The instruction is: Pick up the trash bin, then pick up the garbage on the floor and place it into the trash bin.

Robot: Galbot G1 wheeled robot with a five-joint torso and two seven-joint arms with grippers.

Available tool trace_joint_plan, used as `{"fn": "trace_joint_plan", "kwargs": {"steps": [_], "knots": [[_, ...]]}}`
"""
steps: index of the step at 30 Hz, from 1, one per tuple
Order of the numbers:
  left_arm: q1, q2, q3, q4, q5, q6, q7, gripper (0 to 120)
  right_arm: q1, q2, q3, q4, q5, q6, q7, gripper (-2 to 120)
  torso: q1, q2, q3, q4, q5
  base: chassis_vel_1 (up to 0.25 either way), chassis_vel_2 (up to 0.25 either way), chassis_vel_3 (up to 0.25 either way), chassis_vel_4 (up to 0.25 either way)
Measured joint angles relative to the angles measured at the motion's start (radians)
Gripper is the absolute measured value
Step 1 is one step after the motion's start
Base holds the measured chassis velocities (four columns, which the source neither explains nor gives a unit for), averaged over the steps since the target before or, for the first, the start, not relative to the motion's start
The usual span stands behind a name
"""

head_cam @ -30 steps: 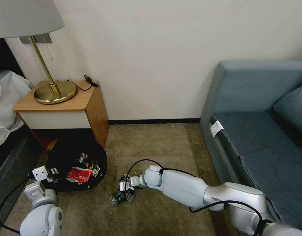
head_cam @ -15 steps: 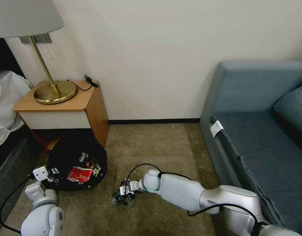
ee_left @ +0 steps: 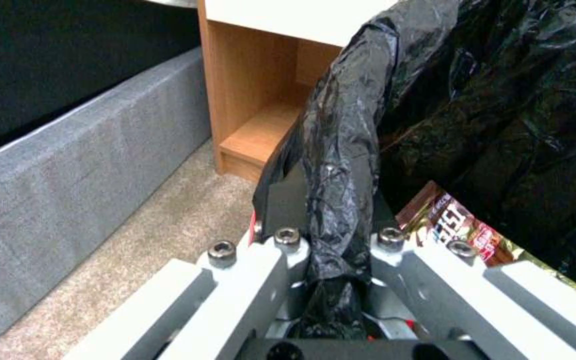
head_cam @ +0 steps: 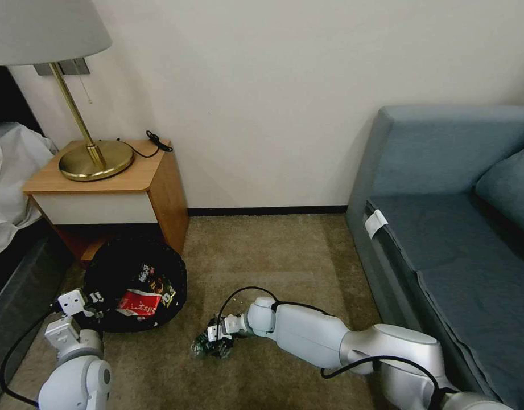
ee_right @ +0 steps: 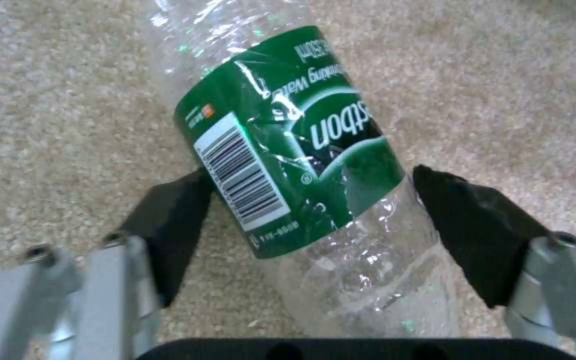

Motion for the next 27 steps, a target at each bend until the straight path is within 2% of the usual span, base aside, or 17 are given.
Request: {"fn": "trace_joint_plan", "kwargs": {"steps": [2,3,5,7,11,12,16,17,27], "knots": [[0.0,0.0,0.0,0.0,0.0,-0.001,0.0,4,0.0,-0.001,-0.001,0.0,0.0,0.001,0.0,70,0.0,0.0,0.0,0.0,0.0,0.0,0.0,0.0,0.0],[0.0,-0.001,0.0,0.0,0.001,-0.002,0.0,4,0.0,-0.003,-0.006,0.0,-0.005,0.002,-0.003,61,0.0,0.0,0.0,-0.0001,0.0,0.0,0.0,0.0,0.0],[0.0,-0.001,0.0,0.0,0.001,-0.002,0.0,4,0.0,-0.004,-0.006,0.0,-0.005,0.002,-0.004,60,0.0,0.0,0.0,-0.0001,0.0,0.0,0.0,0.0,0.0],[0.0,-0.002,0.0,0.001,0.001,-0.002,0.0,4,-0.001,-0.006,-0.006,0.005,-0.006,0.003,-0.004,48,0.0,0.0,0.0,0.0,0.0,0.0,0.0,0.0,0.0],[0.0,-0.002,0.001,0.001,0.002,-0.002,0.001,4,-0.001,-0.009,-0.006,0.009,-0.006,0.003,-0.005,39,0.0,0.0,0.0,0.0,0.0,0.0,0.0,0.0,0.0],[0.0,-0.002,0.001,0.001,0.002,-0.002,0.001,4,0.0,-0.012,-0.004,0.013,-0.005,0.003,-0.005,32,0.0,0.0,0.0,0.0,0.0001,0.0,0.0,0.0,0.0],[0.0,-0.001,0.001,0.001,0.002,-0.002,0.001,4,0.0,-0.017,0.004,0.018,-0.005,0.003,-0.006,28,0.0,0.0,0.0,0.0,0.0,0.0,0.0,0.0,0.0],[0.0,0.001,0.001,0.001,0.001,-0.002,0.002,4,0.003,-0.025,0.017,0.022,-0.005,0.003,-0.006,22,0.0,0.0,0.0,0.0,0.0,0.0,0.0,0.0,0.0],[0.001,0.012,0.001,0.011,0.0,-0.006,0.017,4,0.057,-0.085,0.149,0.046,-0.018,0.009,-0.026,22,0.0,0.0,0.0,-0.0001,0.0,0.0,0.0,0.0,0.0]]}}
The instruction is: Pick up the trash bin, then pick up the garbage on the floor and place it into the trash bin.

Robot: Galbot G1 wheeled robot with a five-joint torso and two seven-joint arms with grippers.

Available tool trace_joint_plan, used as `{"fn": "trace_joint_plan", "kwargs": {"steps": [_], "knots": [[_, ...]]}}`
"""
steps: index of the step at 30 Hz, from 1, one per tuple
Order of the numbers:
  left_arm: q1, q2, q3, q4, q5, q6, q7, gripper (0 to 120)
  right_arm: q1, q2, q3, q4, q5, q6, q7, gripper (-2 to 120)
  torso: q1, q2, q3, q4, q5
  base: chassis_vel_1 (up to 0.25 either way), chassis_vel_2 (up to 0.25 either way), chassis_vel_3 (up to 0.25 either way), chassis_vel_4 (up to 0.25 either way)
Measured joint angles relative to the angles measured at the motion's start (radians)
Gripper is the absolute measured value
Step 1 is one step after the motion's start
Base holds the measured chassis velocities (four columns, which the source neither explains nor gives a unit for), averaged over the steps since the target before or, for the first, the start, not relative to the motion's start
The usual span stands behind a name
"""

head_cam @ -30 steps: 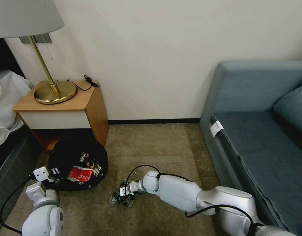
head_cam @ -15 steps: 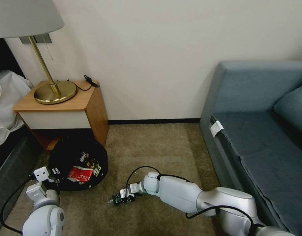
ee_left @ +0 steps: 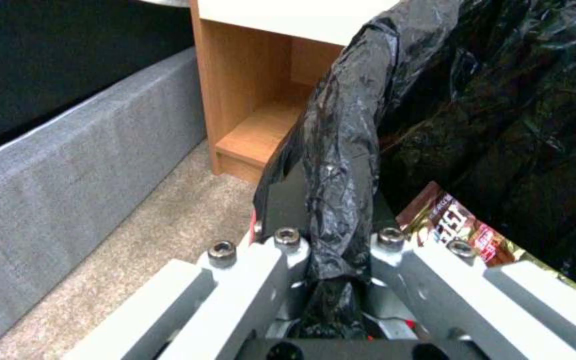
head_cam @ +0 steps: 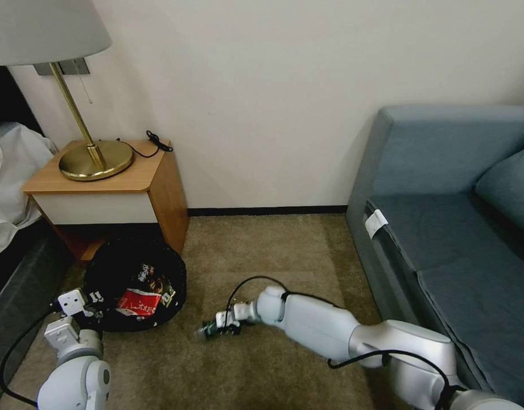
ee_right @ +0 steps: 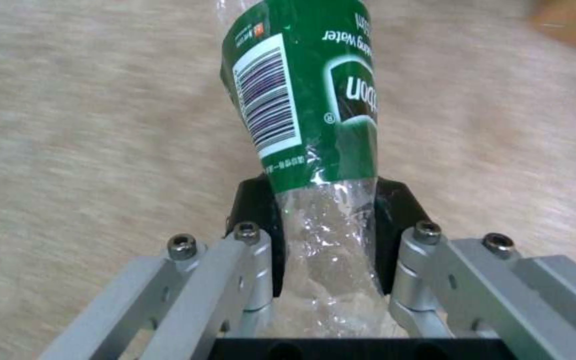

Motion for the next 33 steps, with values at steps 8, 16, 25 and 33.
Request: {"fn": "trace_joint_plan", "kwargs": {"steps": [8,16,25,33], "knots": [[-0.007,0.002,0.009,0.003,0.001,-0.001,0.003,4,0.073,-0.051,0.109,0.081,0.04,-0.018,-0.001,22,0.0,0.0,0.0,0.0001,0.0,0.0,0.0,0.0,0.0],[-0.002,0.008,0.012,-0.017,0.0,0.003,0.004,4,0.161,-0.078,0.252,0.16,0.114,-0.048,0.001,22,0.0,0.0,0.0,0.0,0.0,0.0,0.0,0.0,0.0],[0.021,0.008,0.012,-0.057,-0.002,0.006,0.005,4,0.262,-0.12,0.233,0.42,0.294,-0.131,0.018,22,0.0,0.0,0.0,-0.0001,-0.0001,0.0,0.0,0.0,0.0],[0.029,0.001,0.022,-0.074,0.006,0.009,0.005,4,0.259,-0.075,0.145,0.684,0.613,-0.28,0.169,22,0.0,0.0,0.0,0.0001,-0.0002,0.0,0.0,0.0,0.0]]}}
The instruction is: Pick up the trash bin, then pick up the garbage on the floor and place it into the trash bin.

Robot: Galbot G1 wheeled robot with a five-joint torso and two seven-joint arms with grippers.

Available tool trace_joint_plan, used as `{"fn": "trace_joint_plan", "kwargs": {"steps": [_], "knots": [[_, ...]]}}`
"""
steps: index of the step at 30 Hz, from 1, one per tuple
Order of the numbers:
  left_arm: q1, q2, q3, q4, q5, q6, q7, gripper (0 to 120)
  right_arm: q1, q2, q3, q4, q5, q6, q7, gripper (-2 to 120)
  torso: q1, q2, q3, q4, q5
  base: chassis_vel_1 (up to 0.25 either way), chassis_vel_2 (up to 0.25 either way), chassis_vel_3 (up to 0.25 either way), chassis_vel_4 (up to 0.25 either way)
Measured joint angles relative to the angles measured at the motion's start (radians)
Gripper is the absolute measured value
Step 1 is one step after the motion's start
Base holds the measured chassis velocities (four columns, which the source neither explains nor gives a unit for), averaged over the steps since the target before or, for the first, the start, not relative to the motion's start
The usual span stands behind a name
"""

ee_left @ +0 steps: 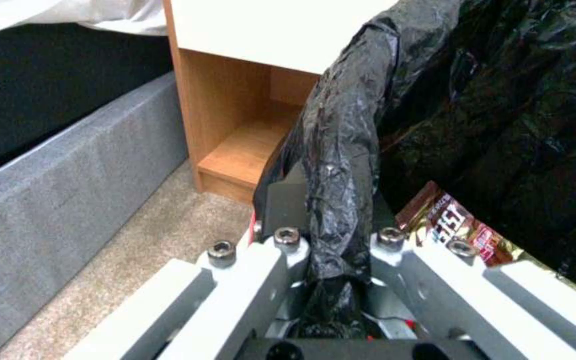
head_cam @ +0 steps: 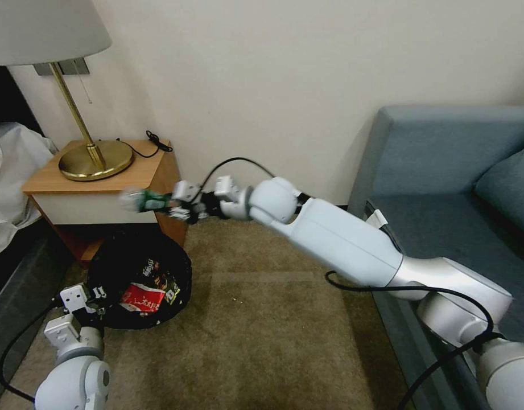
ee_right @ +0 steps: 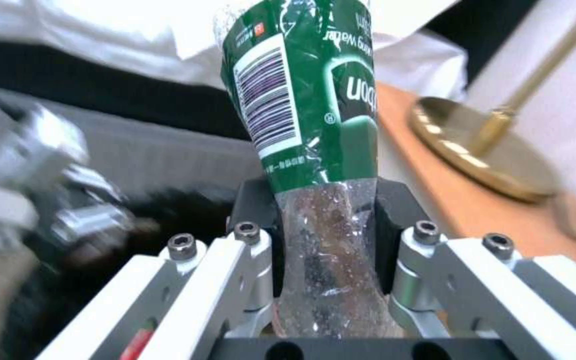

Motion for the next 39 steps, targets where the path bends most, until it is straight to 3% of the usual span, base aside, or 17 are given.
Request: {"fn": "trace_joint_plan", "kwargs": {"steps": [6,22,39], "knots": [[0.022,-0.002,0.003,-0.03,0.001,0.0,0.0,4,-0.048,0.024,-0.062,0.066,0.144,-0.017,0.156,22,0.0,0.0,0.0,0.0001,0.0001,0.0,0.0,0.0,0.0],[0.041,-0.016,0.022,-0.061,0.003,0.0,-0.001,4,-0.177,0.06,-0.113,-0.011,0.098,0.029,0.392,22,0.0,0.0,0.0,-0.0001,0.0001,0.0,0.0,0.0,0.0],[0.033,-0.019,0.022,-0.052,-0.003,0.004,-0.005,4,-0.222,0.068,-0.107,-0.029,0.055,0.057,0.417,85,0.0,0.0,0.0,-0.0001,0.0002,0.0,0.0,0.0,0.0]]}}
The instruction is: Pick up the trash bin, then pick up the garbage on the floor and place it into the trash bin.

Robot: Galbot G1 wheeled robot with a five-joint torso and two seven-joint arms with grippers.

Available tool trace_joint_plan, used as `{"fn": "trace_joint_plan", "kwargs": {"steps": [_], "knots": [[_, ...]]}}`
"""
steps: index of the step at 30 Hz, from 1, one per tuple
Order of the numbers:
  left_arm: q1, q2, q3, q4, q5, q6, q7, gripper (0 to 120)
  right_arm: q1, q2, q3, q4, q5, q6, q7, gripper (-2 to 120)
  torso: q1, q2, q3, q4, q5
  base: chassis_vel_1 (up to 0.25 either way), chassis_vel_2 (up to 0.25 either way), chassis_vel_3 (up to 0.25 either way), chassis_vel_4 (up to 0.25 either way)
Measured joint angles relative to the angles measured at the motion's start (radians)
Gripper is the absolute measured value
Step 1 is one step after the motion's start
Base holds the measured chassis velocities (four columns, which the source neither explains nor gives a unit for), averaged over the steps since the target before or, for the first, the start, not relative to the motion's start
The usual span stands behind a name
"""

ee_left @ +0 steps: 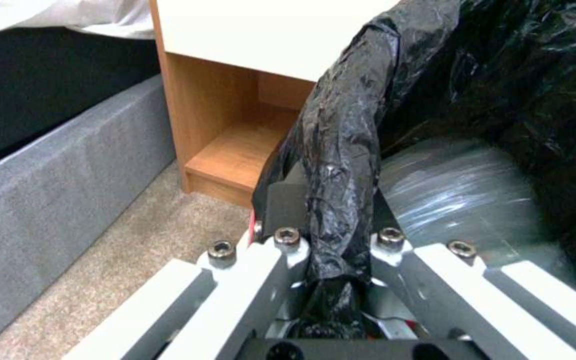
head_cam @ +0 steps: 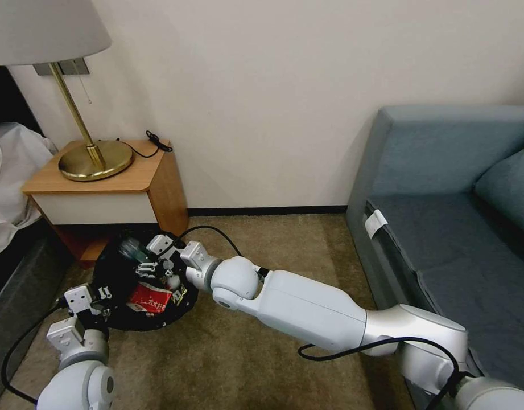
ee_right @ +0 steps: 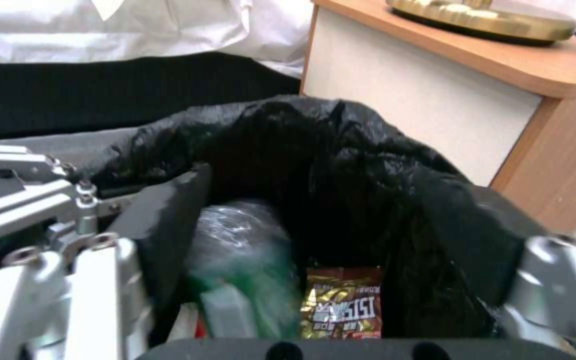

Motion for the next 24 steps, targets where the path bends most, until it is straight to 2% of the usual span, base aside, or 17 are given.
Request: {"fn": "trace_joint_plan", "kwargs": {"steps": [2,3,5,6,10,12,13,15,18,21,24], "knots": [[0.0,0.0,0.0,0.001,0.0,0.0,0.0,4,0.0,0.0,0.001,0.001,0.0,0.0,0.0,86,0.0,0.0,0.0,0.0,0.0,0.0,0.0,0.0,0.0],[-0.003,-0.002,0.001,0.005,-0.004,0.001,-0.004,4,-0.004,0.0,0.012,0.006,-0.001,0.002,0.0,93,0.0,0.0,0.0,0.0,0.0,0.0,0.0,0.0,0.0],[-0.007,-0.002,0.003,0.009,-0.027,0.007,-0.015,4,-0.007,0.0,0.028,0.011,-0.001,0.003,0.002,97,0.0,0.0,0.0,0.0,0.0,0.0,0.0,0.0,0.0],[-0.011,-0.002,0.003,0.012,-0.067,0.02,-0.028,4,-0.01,-0.001,0.051,0.016,-0.001,0.003,0.003,99,0.0,0.0,0.0,0.0001,0.0,0.0,0.0,0.0,0.0],[-0.017,-0.003,0.001,0.013,-0.137,0.041,-0.054,4,-0.019,-0.007,0.102,0.023,-0.001,0.003,0.003,99,0.0,0.0,0.0,0.0,0.0001,0.0,0.0,0.0,0.0],[-0.022,-0.003,-0.011,0.013,-0.223,0.073,-0.09,4,-0.039,-0.02,0.16,0.03,-0.003,0.001,0.004,99,0.0,0.0,0.0,0.0,0.0,0.0,0.0,0.0,0.0],[-0.022,-0.003,-0.011,0.013,-0.223,0.073,-0.09,4,-0.039,-0.02,0.16,0.03,-0.003,0.001,0.004,99,0.0,0.0,0.0,0.0,0.0,0.0,0.0,0.0,0.0],[-0.025,-0.004,-0.028,0.013,-0.291,0.095,-0.119,4,-0.069,-0.035,0.219,0.04,-0.009,-0.001,0.004,100,0.0,0.0,0.0,0.0,0.0002,0.0,0.0,0.0,0.0],[-0.026,-0.003,-0.037,0.013,-0.319,0.104,-0.131,4,-0.088,-0.042,0.253,0.042,-0.014,-0.001,0.005,100,0.0,0.0,0.0,0.0,0.0002,0.0,0.0,0.0,0.0],[-0.026,0.001,-0.069,0.016,-0.392,0.126,-0.156,4,-0.134,-0.054,0.336,0.035,-0.036,0.005,0.009,100,0.0,0.0,0.0,0.0,0.0002,0.0,0.0,0.0,0.0],[-0.027,0.004,-0.079,0.022,-0.41,0.134,-0.158,4,-0.15,-0.055,0.367,0.031,-0.043,0.008,0.012,100,0.0,0.0,0.0,0.0,0.0002,0.0,0.0,0.0,0.0]]}}
